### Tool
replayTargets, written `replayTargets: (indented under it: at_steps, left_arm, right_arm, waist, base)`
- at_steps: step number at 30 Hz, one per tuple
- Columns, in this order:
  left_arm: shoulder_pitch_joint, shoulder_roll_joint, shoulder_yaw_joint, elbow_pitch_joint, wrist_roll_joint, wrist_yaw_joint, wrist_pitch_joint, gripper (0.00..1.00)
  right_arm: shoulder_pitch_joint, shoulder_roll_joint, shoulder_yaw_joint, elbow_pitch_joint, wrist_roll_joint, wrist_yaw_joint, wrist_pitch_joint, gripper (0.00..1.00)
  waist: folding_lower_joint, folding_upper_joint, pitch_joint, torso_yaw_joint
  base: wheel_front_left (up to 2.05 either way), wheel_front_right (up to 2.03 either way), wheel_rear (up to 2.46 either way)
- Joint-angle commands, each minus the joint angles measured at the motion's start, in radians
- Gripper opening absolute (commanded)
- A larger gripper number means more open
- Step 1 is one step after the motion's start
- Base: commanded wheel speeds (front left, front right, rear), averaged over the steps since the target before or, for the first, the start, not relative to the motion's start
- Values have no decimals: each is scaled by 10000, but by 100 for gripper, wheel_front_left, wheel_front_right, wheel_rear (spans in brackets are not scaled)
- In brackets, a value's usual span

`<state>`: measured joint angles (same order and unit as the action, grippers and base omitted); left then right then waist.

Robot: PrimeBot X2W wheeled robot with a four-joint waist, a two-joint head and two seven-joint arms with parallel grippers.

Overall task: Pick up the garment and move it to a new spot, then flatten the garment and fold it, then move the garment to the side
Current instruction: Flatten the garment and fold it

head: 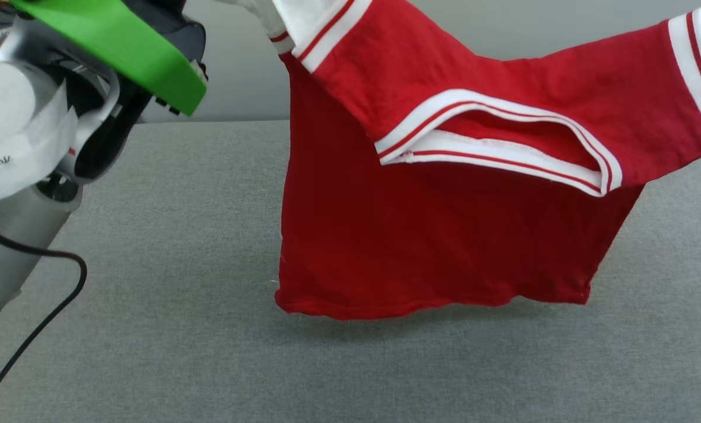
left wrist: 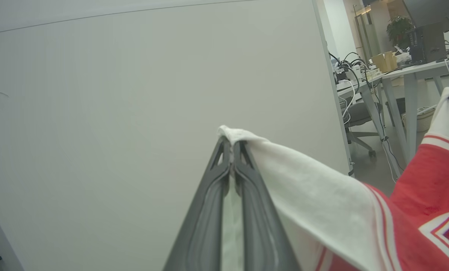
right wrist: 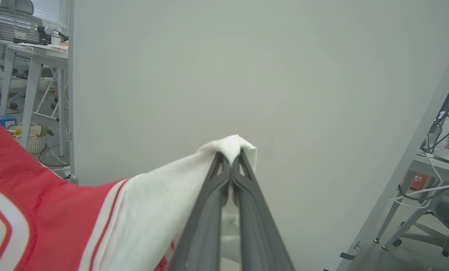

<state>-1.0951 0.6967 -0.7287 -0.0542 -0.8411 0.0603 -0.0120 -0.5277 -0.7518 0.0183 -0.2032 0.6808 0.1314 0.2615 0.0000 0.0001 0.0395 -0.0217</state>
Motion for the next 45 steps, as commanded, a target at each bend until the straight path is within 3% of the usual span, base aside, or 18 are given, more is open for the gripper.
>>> replayTargets:
  at_steps: [1,13,21,29,36,45]
  left_arm:
    - [-307,-125,67,142,114,-4,-61,0]
    - [-2705,-1192,388,2337,418,-215,-231,0]
    - [-5214,-1676,427,4459,1291,-504,-528,0]
    - [-6743,-1901,646,5743,1633,-514,-967,0]
    - [-6408,-1834,635,6194,1611,-627,-1516,0]
    - [-4794,-1667,551,6371,1377,-724,-2116,0]
  right_arm:
    - [-349,109,101,124,-99,-7,33,0]
    - [-4167,641,1450,2247,-893,-7,-368,0]
    - [-7728,1405,2779,4723,-1643,-7,-880,0]
    - [-10585,2318,3204,7499,-1870,-7,-1752,0]
    - [-11479,2897,3870,9215,-1895,-7,-2572,0]
    - [-10468,3134,5123,10069,-1399,-7,-3980,0]
  waist:
    - [0,-1,250,-51]
    - [0,-1,2339,-197]
    - [0,-1,3973,-420]
    - [0,-1,5162,-514]
    - [0,-1,5622,-534]
    - [0,-1,5365,-586]
  base:
    - [0,0,0]
    - [0,0,0]
    - [0,0,0]
    - [0,0,0]
    - [0,0,0]
    - [0,0,0]
